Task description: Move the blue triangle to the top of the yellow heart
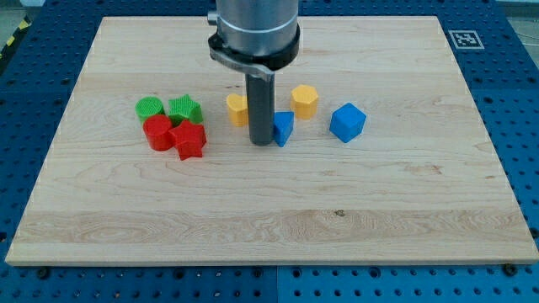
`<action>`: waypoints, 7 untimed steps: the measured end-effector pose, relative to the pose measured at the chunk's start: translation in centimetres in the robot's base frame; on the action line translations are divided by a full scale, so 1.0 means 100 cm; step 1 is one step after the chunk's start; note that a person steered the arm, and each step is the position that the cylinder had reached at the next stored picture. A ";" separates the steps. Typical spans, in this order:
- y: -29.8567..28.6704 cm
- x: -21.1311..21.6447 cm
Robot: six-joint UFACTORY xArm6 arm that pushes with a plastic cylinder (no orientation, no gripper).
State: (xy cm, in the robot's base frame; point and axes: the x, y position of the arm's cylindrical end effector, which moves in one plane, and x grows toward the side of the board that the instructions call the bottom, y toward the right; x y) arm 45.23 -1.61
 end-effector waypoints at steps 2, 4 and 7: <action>0.020 0.027; 0.070 0.033; -0.002 -0.031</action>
State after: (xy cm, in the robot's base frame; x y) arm 42.18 -1.76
